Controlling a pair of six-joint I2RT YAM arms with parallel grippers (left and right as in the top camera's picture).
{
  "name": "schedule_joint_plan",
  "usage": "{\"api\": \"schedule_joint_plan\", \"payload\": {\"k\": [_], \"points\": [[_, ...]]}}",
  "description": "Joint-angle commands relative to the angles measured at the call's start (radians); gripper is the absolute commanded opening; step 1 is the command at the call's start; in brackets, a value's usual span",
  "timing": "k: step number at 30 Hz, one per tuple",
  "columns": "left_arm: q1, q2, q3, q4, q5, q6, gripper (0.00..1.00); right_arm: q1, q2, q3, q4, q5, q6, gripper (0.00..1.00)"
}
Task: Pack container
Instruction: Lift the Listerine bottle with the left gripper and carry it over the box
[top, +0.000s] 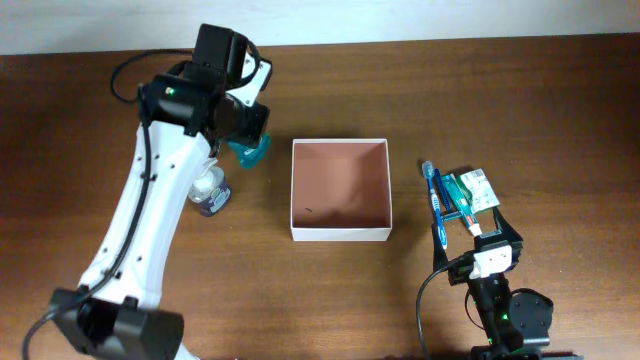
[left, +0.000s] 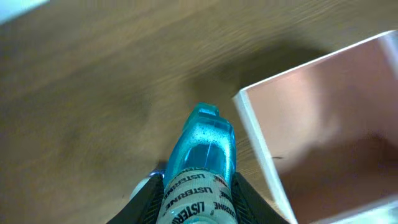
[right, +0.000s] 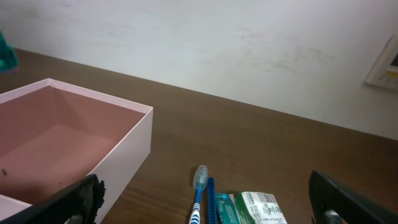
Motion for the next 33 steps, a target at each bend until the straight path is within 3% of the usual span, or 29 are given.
{"api": "schedule_joint_plan", "payload": {"k": [1, 13, 33], "points": [[-0.022, -0.082, 0.051, 0.015, 0.131, 0.084, 0.17, -0.008, -0.01, -0.005, -0.006, 0.006, 0.003, 0.98], [-0.08, -0.093, 0.054, 0.027, 0.317, 0.317, 0.18, -0.008, -0.01, -0.005, -0.006, 0.006, 0.003, 0.98], [-0.18, 0.016, 0.054, 0.068, 0.334, 0.671, 0.18, -0.008, -0.01, -0.005, -0.006, 0.006, 0.003, 0.98]]}}
